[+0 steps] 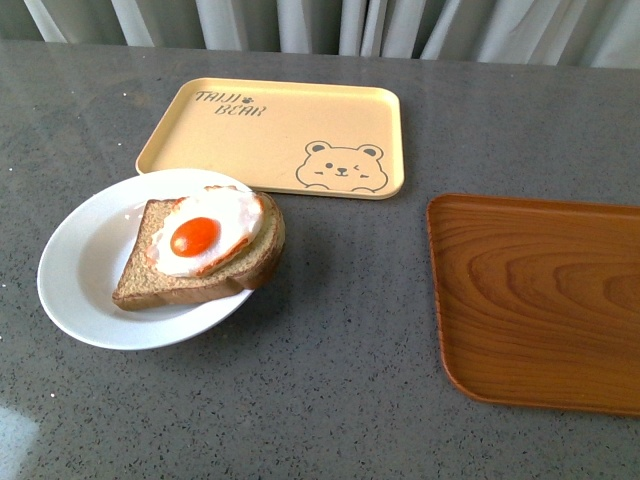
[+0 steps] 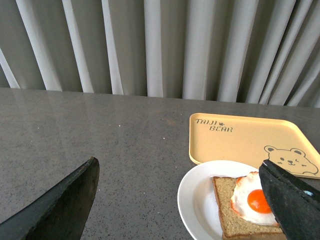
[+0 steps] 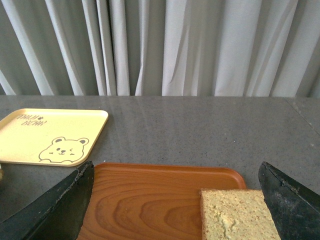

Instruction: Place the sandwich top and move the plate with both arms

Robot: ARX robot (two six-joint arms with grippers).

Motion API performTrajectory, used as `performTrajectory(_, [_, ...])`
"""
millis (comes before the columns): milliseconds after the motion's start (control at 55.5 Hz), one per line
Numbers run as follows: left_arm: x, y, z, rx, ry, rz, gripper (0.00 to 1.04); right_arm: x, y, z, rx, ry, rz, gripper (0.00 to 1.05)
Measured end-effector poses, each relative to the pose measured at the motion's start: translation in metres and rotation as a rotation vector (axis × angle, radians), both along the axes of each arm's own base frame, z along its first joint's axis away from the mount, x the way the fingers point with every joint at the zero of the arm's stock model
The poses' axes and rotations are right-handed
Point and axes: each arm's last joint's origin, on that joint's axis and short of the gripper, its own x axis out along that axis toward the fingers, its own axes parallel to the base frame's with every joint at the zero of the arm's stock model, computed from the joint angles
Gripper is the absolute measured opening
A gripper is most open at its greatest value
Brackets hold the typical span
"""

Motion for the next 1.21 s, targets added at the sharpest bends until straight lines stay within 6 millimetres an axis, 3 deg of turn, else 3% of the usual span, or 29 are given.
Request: performTrajectory(1208, [0.0000, 0.0000, 0.0000, 0.000, 0.000, 0.000, 0.96, 0.0000, 0.0000, 0.0000, 0.000, 0.000, 0.000, 0.96])
